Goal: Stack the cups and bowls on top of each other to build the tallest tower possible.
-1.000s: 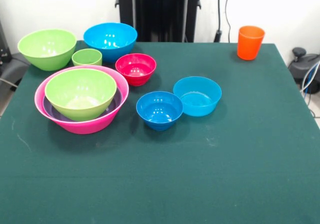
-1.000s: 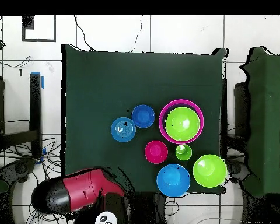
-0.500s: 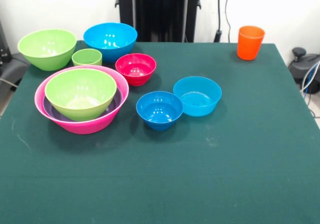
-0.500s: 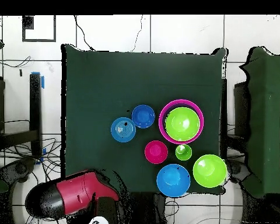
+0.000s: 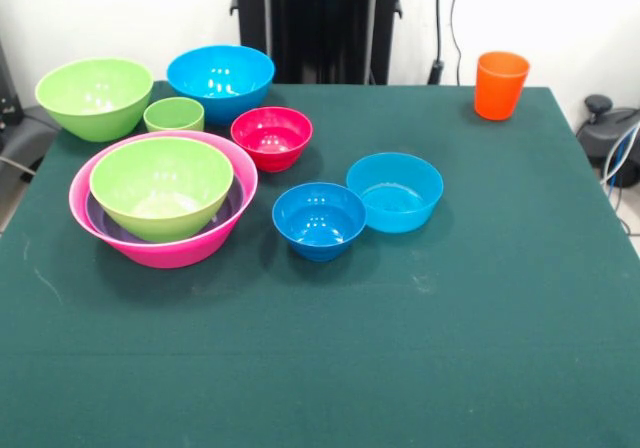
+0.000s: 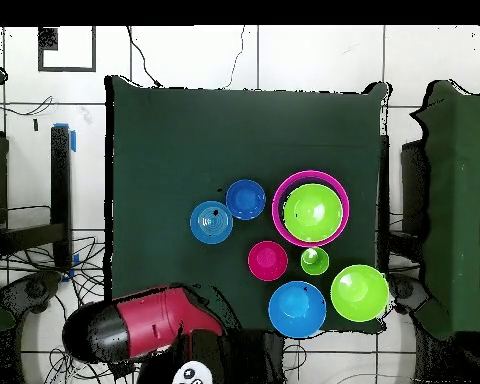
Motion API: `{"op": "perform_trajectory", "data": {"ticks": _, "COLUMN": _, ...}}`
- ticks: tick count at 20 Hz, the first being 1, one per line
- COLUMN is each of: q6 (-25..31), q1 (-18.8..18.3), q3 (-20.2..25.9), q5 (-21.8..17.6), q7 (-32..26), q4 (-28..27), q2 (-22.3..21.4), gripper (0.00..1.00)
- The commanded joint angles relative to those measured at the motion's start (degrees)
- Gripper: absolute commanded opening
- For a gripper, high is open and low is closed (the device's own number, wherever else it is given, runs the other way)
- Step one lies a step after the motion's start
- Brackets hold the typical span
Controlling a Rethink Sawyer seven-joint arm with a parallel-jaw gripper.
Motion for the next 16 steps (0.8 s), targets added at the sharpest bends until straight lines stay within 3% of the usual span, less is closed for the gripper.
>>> {"op": "perform_trajectory", "data": {"ticks": 1, "q6": -1.19, "q1": -5.22, "q3": 2.08, "q5": -1.43, "q7": -0.78, "q4": -4.32, "q2": 5.49, "gripper": 1.00}}
{"op": "perform_trajectory", "data": {"ticks": 9, "q6": -0.20, "q1": -9.33, "q3": 2.05, "q5": -3.24, "q7": -1.61, "q4": -8.38, "q2": 8.95, "gripper": 1.00}}
{"op": "perform_trajectory", "data": {"ticks": 16, "q6": -0.31, "q1": -8.34, "q3": 1.49, "q5": -3.23, "q7": 1.34, "q4": -11.89, "q2": 12.42, "gripper": 1.00}}
